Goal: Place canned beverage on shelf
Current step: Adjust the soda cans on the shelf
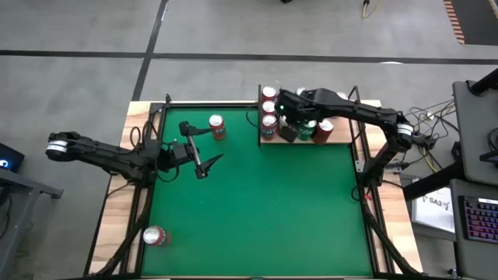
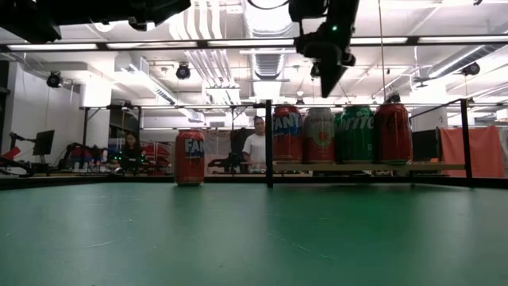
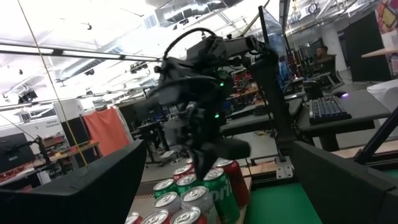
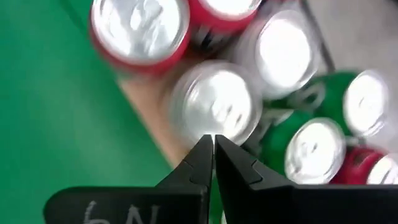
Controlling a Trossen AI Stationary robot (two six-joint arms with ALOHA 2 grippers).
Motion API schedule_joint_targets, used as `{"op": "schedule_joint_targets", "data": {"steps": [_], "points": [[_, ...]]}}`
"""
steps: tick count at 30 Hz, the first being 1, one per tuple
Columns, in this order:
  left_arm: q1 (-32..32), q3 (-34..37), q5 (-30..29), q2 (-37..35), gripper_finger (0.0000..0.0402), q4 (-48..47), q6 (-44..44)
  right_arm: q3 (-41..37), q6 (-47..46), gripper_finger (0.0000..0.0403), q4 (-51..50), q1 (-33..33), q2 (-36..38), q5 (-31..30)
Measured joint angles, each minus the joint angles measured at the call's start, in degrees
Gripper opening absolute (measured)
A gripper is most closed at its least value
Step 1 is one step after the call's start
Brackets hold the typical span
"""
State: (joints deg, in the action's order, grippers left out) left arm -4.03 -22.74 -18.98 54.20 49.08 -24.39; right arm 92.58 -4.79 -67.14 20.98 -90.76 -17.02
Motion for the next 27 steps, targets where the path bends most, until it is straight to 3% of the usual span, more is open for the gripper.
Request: {"op": "schedule_joint_targets", "data": {"steps": [9,16,27], "points": [[0.0,0.0,0.0,1.0,0.0382,1.7,0.9,0.0,9.3,0.0009,16.5,6.7,-1.6,-0.1],[0.0,0.0,0.0,1.0,0.0382,0.8,1.4,-0.4,10.4,0.0009,16.3,12.0,-4.1,5.1],[0.0,0.0,0.0,1.0,0.0382,0.5,1.8,-0.8,10.1,0.0009,16.5,12.3,-5.1,5.1]]}}
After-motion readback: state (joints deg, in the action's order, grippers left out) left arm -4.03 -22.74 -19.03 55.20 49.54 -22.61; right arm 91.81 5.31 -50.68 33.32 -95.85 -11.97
